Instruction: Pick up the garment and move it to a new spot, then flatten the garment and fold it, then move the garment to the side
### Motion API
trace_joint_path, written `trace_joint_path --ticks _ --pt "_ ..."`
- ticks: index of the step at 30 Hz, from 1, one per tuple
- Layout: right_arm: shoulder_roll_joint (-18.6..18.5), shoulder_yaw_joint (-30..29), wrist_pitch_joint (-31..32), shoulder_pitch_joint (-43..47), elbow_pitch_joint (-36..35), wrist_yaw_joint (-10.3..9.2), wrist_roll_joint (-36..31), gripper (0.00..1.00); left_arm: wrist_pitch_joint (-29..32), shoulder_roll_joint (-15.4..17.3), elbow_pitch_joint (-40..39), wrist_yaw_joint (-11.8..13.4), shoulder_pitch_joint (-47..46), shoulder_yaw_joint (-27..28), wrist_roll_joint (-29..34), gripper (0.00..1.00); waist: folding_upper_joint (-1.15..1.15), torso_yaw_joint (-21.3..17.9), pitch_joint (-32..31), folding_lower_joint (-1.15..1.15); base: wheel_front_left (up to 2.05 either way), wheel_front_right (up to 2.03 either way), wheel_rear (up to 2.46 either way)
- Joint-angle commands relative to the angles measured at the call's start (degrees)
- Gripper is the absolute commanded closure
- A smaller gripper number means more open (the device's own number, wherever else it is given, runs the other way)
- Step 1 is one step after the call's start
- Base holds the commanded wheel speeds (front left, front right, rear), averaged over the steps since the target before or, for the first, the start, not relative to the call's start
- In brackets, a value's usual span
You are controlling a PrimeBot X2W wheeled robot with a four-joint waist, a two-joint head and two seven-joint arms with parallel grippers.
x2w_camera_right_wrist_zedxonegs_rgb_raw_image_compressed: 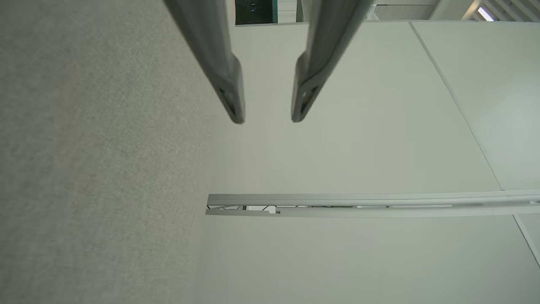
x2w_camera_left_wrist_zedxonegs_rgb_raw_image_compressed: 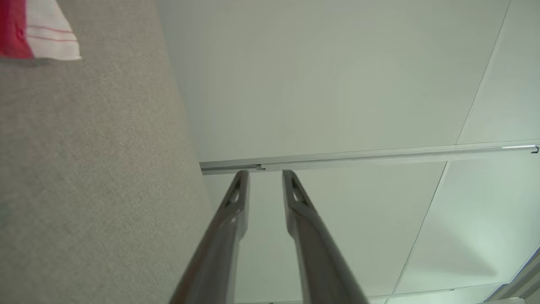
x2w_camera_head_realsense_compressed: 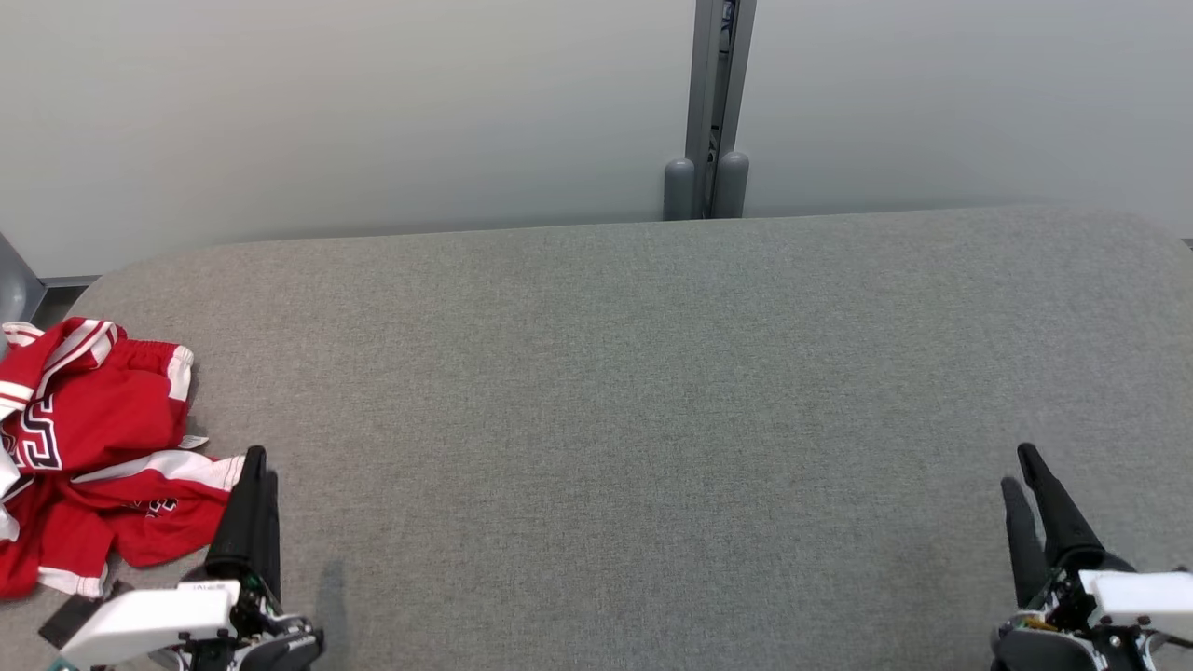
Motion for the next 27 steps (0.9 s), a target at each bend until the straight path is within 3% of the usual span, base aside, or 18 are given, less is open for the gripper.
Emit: trace_joint_path --ticks 1,15,27 --pt "0.08 0.09 -0.13 0.21 0.08 -0.01 0.02 0.00 -0.15 -0.07 0.12 0.00 0.27 -0.08 -0.02 0.00 0.00 0.00 0.01 0.00 0.00 0.00 0.00" --pt "-0.11 1.86 -3.90 -0.19 -3.03 0.00 -1.01 0.00 -3.88 0.09 -2.20 -0.02 -0.27 -1.62 1.29 0.00 0.00 0.02 0.01 0.00 0.00 0.00 0.00" --pt "-0.27 3.18 -6.90 -0.45 -8.11 0.01 -11.86 0.00 -6.85 0.22 -4.85 -0.04 -0.59 -2.54 11.63 0.00 0.00 0.01 0.00 0.00 0.00 0.00 0.00"
